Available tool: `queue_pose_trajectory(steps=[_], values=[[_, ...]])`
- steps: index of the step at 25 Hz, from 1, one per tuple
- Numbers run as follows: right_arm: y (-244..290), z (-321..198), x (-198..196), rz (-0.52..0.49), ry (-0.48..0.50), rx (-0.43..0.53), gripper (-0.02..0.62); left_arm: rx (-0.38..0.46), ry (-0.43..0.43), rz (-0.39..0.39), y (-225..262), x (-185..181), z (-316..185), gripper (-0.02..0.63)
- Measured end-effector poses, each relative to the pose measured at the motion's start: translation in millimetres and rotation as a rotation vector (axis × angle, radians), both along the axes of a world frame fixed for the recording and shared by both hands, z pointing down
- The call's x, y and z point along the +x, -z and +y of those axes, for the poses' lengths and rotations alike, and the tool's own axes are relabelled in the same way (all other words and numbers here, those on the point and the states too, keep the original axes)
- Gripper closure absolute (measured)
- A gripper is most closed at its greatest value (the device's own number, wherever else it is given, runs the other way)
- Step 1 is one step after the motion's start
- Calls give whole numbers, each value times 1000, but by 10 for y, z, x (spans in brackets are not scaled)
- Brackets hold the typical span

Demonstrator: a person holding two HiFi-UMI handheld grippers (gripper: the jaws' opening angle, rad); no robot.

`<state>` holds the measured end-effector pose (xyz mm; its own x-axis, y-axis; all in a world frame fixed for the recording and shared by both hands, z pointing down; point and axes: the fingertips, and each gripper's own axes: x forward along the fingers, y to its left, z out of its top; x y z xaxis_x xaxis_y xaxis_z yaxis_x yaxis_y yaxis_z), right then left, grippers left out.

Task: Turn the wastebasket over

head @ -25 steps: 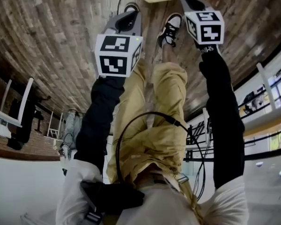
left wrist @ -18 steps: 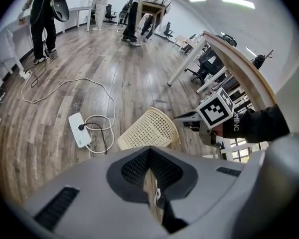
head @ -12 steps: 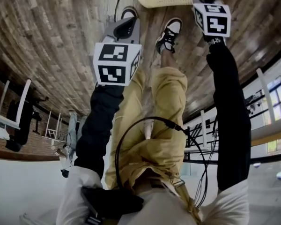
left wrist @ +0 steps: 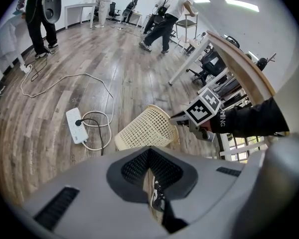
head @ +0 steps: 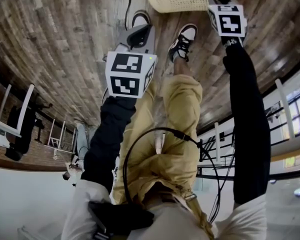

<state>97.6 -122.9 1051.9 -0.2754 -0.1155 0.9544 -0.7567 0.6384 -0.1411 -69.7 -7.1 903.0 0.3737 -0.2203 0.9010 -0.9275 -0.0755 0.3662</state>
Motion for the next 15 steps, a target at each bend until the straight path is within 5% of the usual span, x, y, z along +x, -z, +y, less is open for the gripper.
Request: queue_pose_trajectory(steps=[6,15], values=[[137,38,-46,2,50,25,543,2,2,2,78,36,9,604],[623,-279,-69,144,287,253,543,51,-13,5,274,105,-207,604]])
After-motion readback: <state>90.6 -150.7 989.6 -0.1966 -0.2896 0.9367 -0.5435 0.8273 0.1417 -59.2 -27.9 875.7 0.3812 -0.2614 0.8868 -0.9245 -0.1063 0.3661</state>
